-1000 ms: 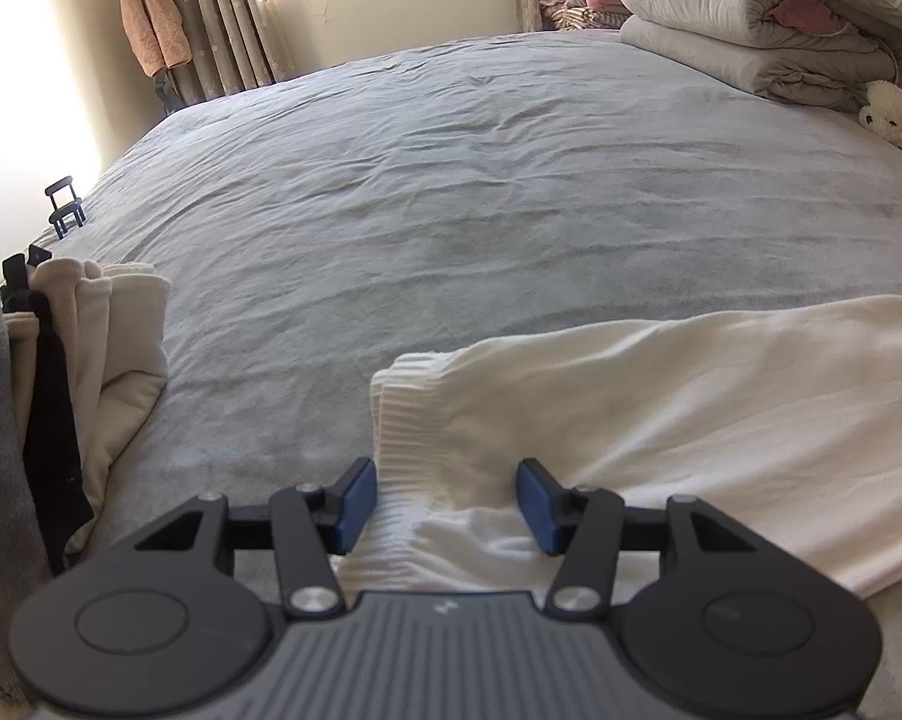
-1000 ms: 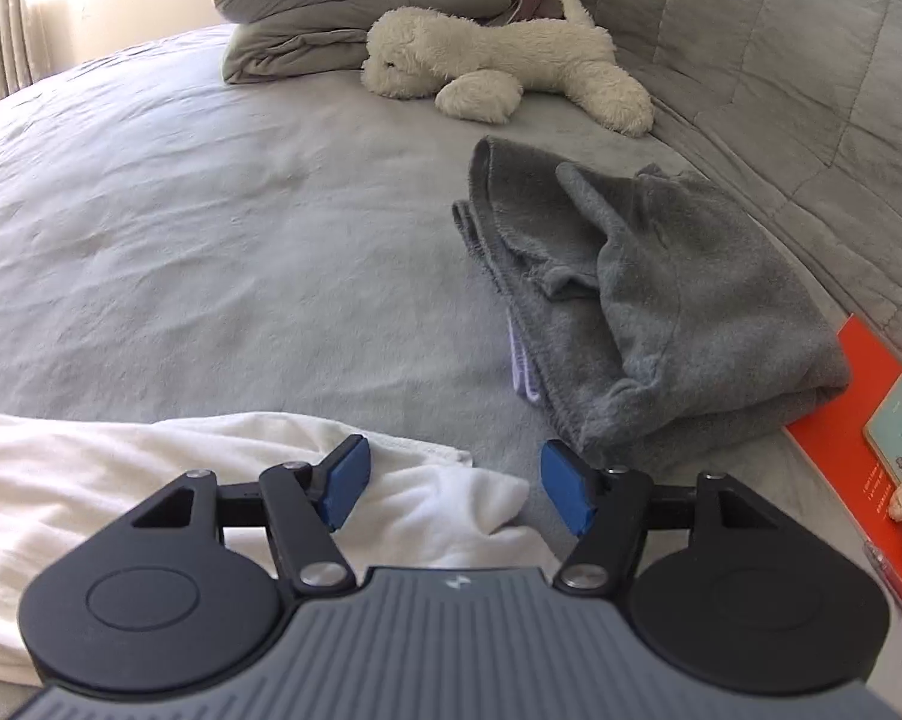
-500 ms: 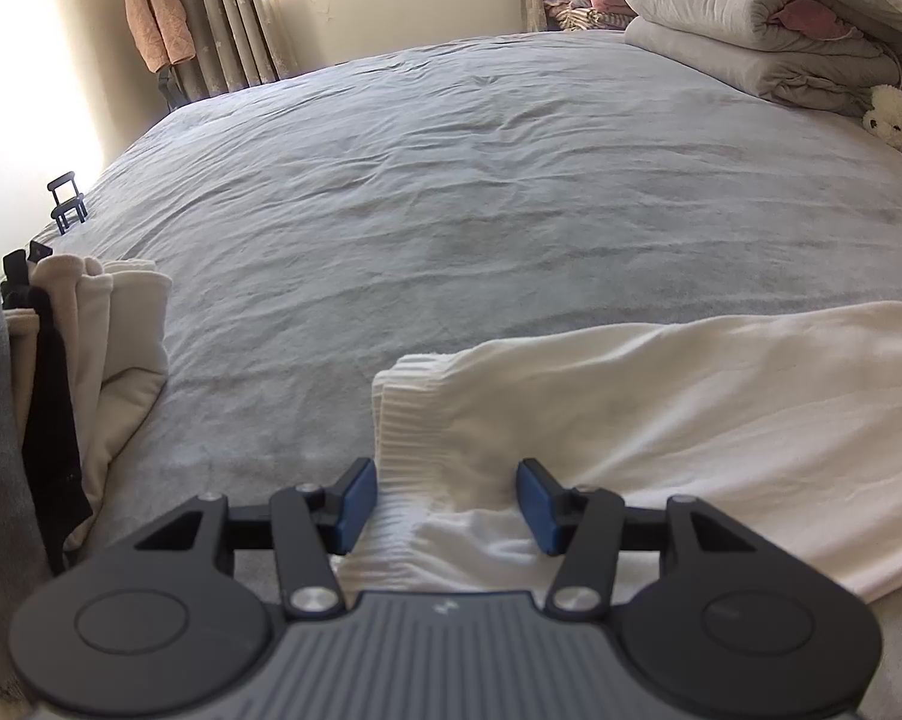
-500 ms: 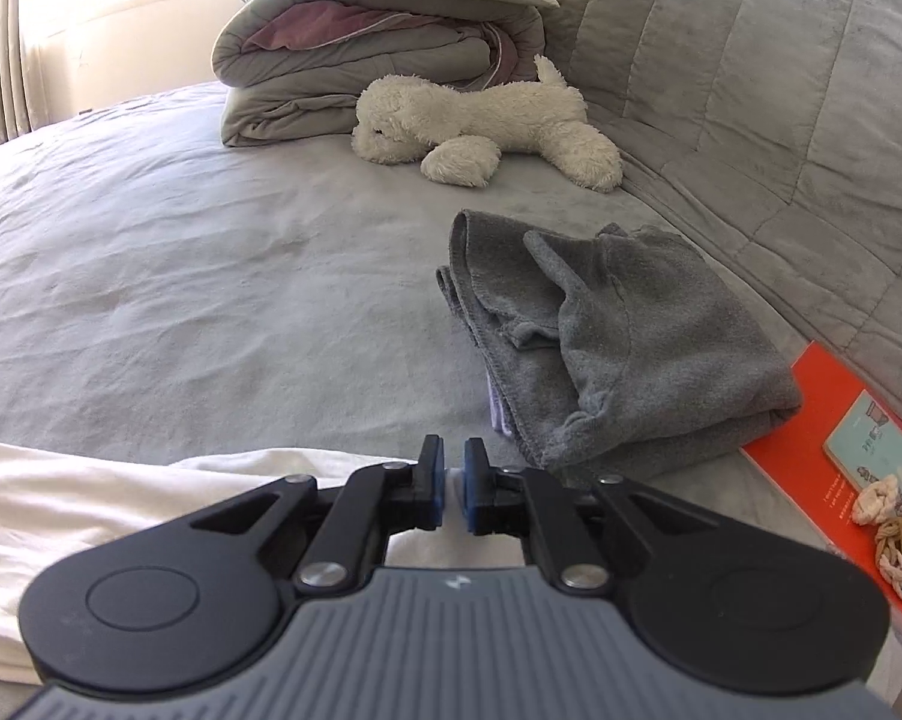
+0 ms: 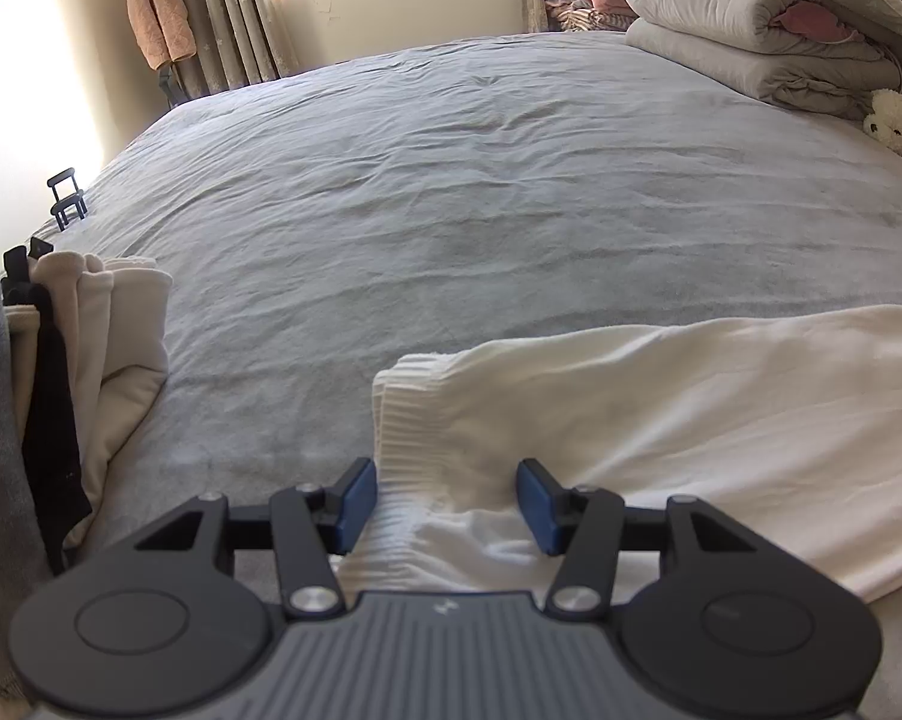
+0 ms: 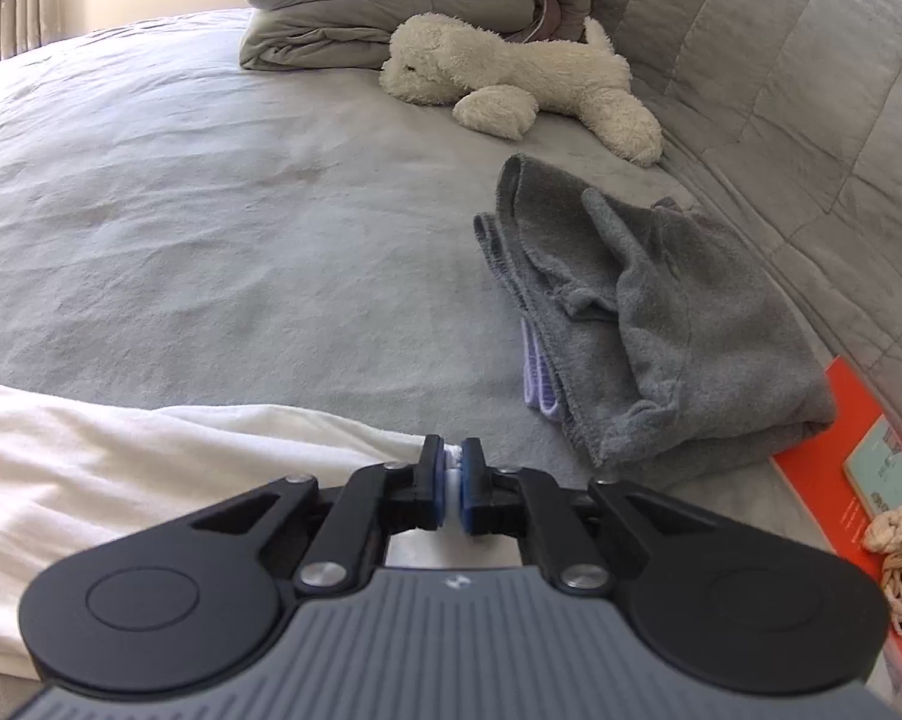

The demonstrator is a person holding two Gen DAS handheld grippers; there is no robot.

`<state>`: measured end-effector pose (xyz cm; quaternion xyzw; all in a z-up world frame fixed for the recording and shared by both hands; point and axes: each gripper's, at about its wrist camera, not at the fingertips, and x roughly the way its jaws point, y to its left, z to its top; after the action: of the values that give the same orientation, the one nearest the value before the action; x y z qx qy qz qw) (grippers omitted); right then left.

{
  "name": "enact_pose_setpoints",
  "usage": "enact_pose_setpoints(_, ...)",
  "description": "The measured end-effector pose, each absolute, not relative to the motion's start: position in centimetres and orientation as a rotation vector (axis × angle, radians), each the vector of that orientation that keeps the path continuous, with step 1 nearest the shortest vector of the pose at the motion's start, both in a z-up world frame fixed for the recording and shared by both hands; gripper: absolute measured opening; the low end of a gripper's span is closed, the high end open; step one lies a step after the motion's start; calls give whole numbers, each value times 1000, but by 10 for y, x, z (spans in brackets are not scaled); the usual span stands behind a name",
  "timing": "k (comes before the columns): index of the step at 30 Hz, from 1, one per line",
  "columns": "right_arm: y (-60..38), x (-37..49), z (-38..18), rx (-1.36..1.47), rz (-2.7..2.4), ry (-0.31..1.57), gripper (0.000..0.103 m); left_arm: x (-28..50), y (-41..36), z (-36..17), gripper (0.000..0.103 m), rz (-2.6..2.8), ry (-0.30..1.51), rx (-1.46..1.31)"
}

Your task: Fold clothes

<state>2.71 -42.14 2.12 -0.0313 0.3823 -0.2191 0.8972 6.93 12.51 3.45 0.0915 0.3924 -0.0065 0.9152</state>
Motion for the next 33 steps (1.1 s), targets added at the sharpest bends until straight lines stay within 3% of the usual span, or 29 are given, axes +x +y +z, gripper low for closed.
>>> enact_pose_setpoints(4, -418, 22, 33, -78, -479, 714, 5, 69, 126, 35, 53, -13, 807, 182)
enact_pose_setpoints(8, -419, 29, 28, -101, -498, 753, 7, 69, 125, 34, 53, -10, 809, 185)
enact_pose_setpoints(9, -418, 29, 28, -108, -498, 759, 15, 69, 124, 34, 53, -9, 808, 186)
enact_pose_setpoints(12, -415, 27, 29, -116, -497, 758, 20, 70, 124, 34, 53, -7, 808, 190)
enact_pose_setpoints(14, -410, 26, 28, -109, -460, 772, 49, 70, 124, 34, 54, -7, 809, 190)
enact_pose_setpoints(15, -408, 26, 27, -105, -442, 779, 76, 70, 124, 34, 54, -7, 809, 190)
enact_pose_setpoints(16, -406, 25, 26, -101, -423, 786, 78, 70, 124, 34, 54, -6, 809, 190)
enact_pose_setpoints(18, -403, 26, 24, -105, -419, 792, 75, 70, 124, 34, 54, -6, 809, 190)
enact_pose_setpoints(19, -402, 27, 24, -109, -422, 793, 49, 70, 124, 34, 54, -6, 810, 190)
enact_pose_setpoints(21, -400, 28, 22, -116, -429, 796, 11, 70, 124, 34, 54, -6, 810, 190)
enact_pose_setpoints(33, -396, 35, 22, -192, -494, 772, 6, 70, 124, 34, 54, -5, 811, 185)
